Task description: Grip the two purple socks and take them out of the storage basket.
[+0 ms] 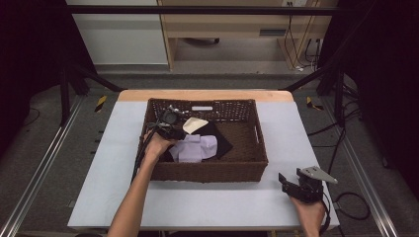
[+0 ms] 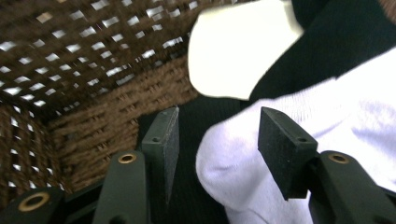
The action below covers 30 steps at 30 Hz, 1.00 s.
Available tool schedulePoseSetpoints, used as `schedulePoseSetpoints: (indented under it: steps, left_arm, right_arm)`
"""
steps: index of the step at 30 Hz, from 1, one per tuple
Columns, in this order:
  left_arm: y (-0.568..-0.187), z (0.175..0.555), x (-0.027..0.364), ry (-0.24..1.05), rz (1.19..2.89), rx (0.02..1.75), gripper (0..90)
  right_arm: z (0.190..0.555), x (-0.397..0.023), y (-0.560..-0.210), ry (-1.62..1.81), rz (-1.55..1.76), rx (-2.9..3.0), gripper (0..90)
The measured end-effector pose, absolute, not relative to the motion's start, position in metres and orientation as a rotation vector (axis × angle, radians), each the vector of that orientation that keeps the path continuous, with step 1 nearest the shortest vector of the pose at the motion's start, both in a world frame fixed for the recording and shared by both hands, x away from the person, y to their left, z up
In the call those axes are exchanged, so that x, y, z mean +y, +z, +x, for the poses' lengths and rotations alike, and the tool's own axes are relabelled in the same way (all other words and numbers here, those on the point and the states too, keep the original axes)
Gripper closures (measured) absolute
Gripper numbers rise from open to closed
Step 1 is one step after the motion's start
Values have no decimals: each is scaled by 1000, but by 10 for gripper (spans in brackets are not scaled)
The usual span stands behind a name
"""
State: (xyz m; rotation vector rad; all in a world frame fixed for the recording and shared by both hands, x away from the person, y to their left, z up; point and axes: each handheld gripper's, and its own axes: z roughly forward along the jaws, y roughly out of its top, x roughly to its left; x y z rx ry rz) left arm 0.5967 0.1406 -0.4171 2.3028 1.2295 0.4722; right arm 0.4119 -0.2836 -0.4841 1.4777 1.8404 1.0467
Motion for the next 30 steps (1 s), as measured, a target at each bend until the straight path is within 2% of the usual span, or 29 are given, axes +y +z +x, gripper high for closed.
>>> schedulePoseSetpoints:
  steps: [9,12,16,17,18,19,24,27,28,30]
  left_arm:
    - [-426,600,139,345,2380,1300,477]
    - [-427,600,139,321,2397,1300,549]
    - [-428,601,140,265,2423,1335,721]
    - [-427,601,141,252,2416,1343,721]
    - [-427,601,142,236,2406,1347,765]
    - [-425,601,143,235,2402,1349,802]
    - [-419,597,144,297,2357,1326,816]
    - [-404,587,148,371,2207,1264,818]
    - [-404,587,148,371,2207,1264,819]
    - [-397,579,147,452,2152,1205,819]
  right_arm:
    - [412,-284,-484,1046,1481,1839,276]
    - [412,-284,-484,1045,1483,1842,276]
    - [412,-284,-484,1044,1483,1841,276]
    - [412,-284,-484,1044,1482,1841,276]
    - [412,-284,-484,1043,1481,1840,277]
    - [412,-284,-484,1041,1481,1840,276]
    - [411,-285,-484,1042,1477,1841,276]
    - [410,-286,-484,1048,1487,1835,276]
    - [410,-286,-484,1048,1487,1835,276]
    - [410,-287,-484,1047,1490,1832,276]
